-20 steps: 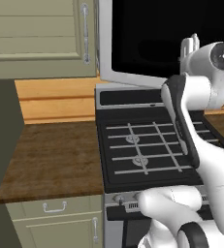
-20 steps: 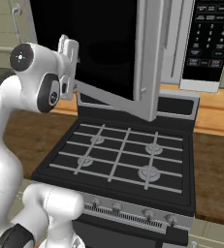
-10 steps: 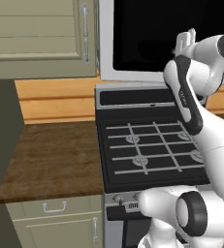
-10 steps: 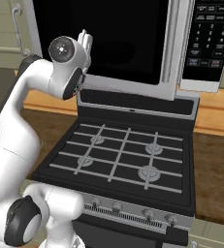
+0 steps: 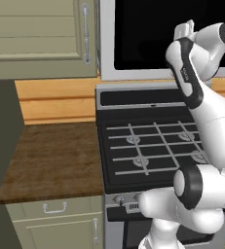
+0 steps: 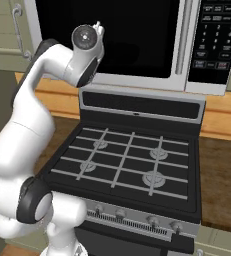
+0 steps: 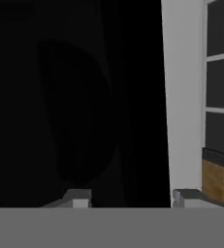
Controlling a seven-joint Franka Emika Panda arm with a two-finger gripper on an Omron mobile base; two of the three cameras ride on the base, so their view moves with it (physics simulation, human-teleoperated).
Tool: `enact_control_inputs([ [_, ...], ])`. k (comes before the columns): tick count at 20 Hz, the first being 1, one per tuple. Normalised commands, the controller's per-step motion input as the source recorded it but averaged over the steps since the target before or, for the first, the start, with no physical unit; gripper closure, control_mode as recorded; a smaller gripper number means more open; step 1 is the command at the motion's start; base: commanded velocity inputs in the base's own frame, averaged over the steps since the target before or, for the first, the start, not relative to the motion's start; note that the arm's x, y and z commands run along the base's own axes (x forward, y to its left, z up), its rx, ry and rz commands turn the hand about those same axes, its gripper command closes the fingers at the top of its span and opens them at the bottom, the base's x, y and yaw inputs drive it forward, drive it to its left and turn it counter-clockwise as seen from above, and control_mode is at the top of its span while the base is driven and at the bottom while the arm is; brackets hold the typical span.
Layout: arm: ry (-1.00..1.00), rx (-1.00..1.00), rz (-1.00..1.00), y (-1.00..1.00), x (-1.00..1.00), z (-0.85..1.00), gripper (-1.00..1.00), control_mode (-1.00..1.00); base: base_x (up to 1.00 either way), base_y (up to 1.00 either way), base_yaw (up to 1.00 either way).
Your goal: Pick the eggplant from the sink and place it in the bowl. Then pick the bowl and place it in the microwave. Then close the microwave door and press the start button.
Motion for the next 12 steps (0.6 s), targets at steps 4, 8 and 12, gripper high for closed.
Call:
enact_control_inputs([
  [4, 0.01, 0.01, 0.02, -0.10, 0.24, -0.03, -1.00, -1.00, 0.00, 0.00, 0.00],
  [8, -0.02, 0.06, 0.00, -0.90, -0.42, -0.13, -1.00, -1.00, 0.00, 0.00, 0.00],
  [12, -0.06, 0.11, 0.00, -1.00, -0.77, -0.04, -1.00, -1.00, 0.00, 0.00, 0.00],
])
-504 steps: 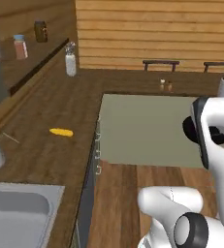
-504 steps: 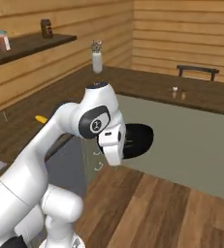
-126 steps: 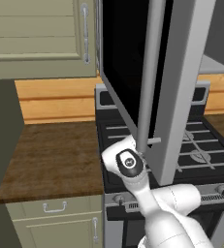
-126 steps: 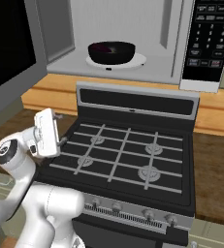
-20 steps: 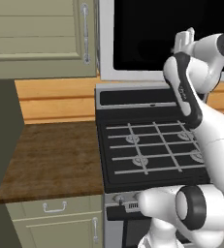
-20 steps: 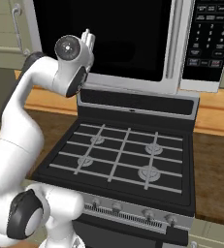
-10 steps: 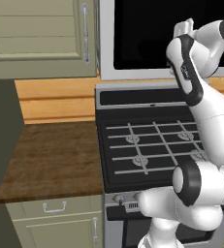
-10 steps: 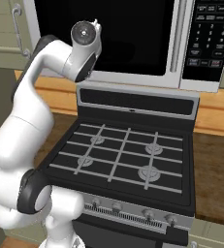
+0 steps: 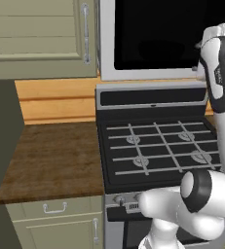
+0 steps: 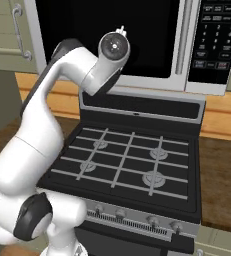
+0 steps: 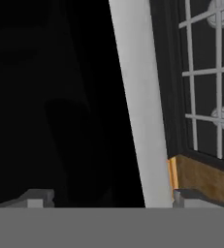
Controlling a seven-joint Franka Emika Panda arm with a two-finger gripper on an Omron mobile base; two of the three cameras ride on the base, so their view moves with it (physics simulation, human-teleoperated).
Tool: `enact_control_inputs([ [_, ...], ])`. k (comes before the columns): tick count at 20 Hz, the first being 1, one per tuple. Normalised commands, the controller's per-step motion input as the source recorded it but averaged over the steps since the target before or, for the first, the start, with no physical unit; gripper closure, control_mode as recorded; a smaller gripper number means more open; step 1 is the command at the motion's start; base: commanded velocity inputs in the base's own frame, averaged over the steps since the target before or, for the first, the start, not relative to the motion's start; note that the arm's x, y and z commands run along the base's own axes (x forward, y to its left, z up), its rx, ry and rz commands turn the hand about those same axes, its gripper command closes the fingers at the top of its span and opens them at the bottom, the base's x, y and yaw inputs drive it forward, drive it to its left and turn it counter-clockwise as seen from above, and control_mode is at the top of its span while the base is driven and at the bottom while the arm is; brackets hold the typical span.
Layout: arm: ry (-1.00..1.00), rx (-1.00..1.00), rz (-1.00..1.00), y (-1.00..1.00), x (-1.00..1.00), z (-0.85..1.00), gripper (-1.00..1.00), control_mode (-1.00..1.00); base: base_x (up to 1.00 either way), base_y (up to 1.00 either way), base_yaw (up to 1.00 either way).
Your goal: Pick the eggplant from the sink and place it in the bowl. Then pick the bowl and place it in the microwave. Then close the microwave door and press the start button.
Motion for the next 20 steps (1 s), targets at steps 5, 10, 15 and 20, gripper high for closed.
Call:
enact_control_inputs([
  [5, -0.04, 0.14, 0.00, -1.00, -0.78, -0.01, -1.00, -1.00, 0.00, 0.00, 0.00],
  [10, -0.02, 0.13, 0.00, -1.00, -0.51, -0.04, -1.00, -1.00, 0.00, 0.00, 0.00],
  [15, 0.00, 0.10, 0.00, -0.99, -0.03, 0.00, -1.00, -1.00, 0.00, 0.00, 0.00],
  [20, 0.00, 0.07, 0.00, -0.66, 0.23, -0.07, -1.00, -1.00, 0.00, 0.00, 0.00],
])
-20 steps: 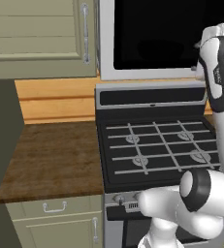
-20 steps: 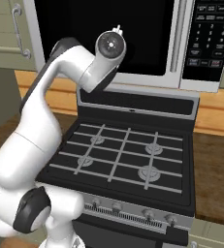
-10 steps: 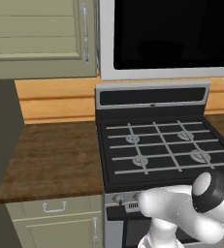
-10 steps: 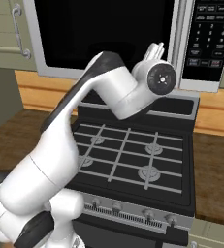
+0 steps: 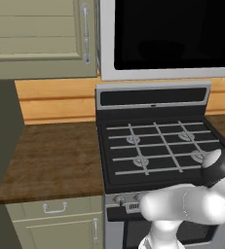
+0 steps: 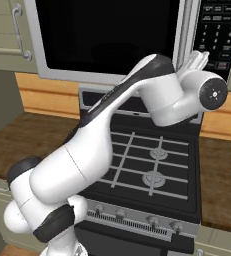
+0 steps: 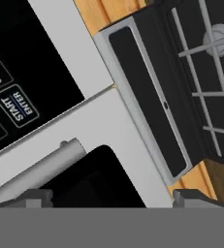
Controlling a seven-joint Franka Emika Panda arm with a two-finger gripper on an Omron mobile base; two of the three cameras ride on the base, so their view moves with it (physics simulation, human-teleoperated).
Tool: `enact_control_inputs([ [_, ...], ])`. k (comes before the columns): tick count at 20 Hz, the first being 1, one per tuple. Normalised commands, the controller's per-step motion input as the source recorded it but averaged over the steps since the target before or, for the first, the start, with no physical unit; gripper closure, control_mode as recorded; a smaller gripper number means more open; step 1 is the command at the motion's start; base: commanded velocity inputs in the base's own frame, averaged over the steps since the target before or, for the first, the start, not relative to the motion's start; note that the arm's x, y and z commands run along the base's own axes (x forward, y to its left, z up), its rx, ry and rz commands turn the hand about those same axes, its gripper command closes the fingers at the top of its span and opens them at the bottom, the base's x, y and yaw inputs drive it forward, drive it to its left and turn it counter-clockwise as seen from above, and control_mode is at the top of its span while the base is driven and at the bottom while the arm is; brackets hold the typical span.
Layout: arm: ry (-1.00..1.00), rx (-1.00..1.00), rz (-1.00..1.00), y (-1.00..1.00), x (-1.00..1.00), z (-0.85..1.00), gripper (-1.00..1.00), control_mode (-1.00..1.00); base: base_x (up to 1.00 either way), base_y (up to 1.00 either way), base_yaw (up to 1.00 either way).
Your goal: Pick the eggplant from the sink and place it in the bowl. Then pick the bowl and place it in the microwave. Then close the microwave door and press the start button.
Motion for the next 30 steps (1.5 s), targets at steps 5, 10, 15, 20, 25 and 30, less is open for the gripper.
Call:
enact_control_inputs([
  [5, -0.10, 0.01, 0.00, -0.28, 0.13, -0.20, -1.00, -1.00, 0.00, 0.00, 0.00],
  [10, -0.10, 0.03, 0.00, -0.25, 0.21, -0.18, -1.00, -1.00, 0.00, 0.00, 0.00],
  [15, -0.07, 0.03, 0.00, 0.00, 0.31, -0.14, -1.00, -1.00, 0.00, 0.00, 0.00],
  [20, -0.04, 0.03, 0.00, 0.00, 0.27, -0.03, -1.00, -1.00, 0.00, 0.00, 0.00],
  [25, -0.02, 0.00, 0.00, 0.00, 0.07, 0.16, -1.00, -1.00, 0.00, 0.00, 0.00],
  [30, 0.00, 0.00, 0.00, 0.00, 0.18, 0.01, -1.00, -1.00, 0.00, 0.00, 0.00],
])
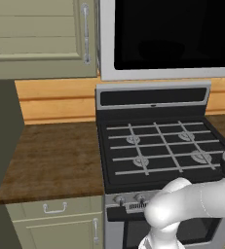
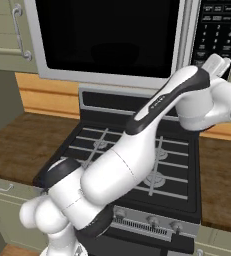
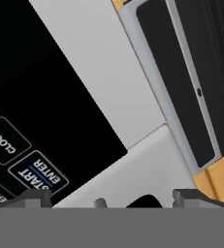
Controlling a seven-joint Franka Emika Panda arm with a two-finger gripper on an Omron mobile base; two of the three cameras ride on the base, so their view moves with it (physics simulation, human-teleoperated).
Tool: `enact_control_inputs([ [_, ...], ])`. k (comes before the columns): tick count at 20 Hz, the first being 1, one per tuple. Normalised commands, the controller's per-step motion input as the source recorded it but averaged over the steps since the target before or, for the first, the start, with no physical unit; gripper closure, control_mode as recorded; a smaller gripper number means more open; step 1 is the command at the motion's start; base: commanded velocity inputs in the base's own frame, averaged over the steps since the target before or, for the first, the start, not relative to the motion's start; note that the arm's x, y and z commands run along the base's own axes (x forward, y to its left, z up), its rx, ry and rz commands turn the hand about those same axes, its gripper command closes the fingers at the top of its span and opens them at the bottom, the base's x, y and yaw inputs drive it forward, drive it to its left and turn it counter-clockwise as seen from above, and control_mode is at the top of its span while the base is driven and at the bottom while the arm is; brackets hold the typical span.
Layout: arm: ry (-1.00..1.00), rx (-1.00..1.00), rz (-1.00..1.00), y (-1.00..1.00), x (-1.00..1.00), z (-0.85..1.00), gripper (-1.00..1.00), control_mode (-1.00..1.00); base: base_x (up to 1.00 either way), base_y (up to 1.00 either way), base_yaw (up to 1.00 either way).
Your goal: Pick the eggplant from the sink and place it in the bowl. Then pick the bowl and place it in the microwave. Then close the microwave door and press the start button.
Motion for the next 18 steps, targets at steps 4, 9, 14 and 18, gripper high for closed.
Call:
enact_control_inputs([
  [4, 0.00, 0.00, 0.00, 0.00, 0.26, 0.00, -1.00, -1.00, 0.00, 0.00, 0.00],
  [9, 0.00, 0.00, 0.00, 0.00, 0.40, 0.00, -1.00, -1.00, 0.00, 0.00, 0.00],
  [14, 0.00, 0.00, 0.00, -0.01, 0.47, 0.00, -1.00, -1.00, 0.00, 0.00, 0.00],
  [18, -0.05, 0.00, 0.00, -0.03, 0.03, -0.23, -1.00, -1.00, 0.00, 0.00, 0.00],
])
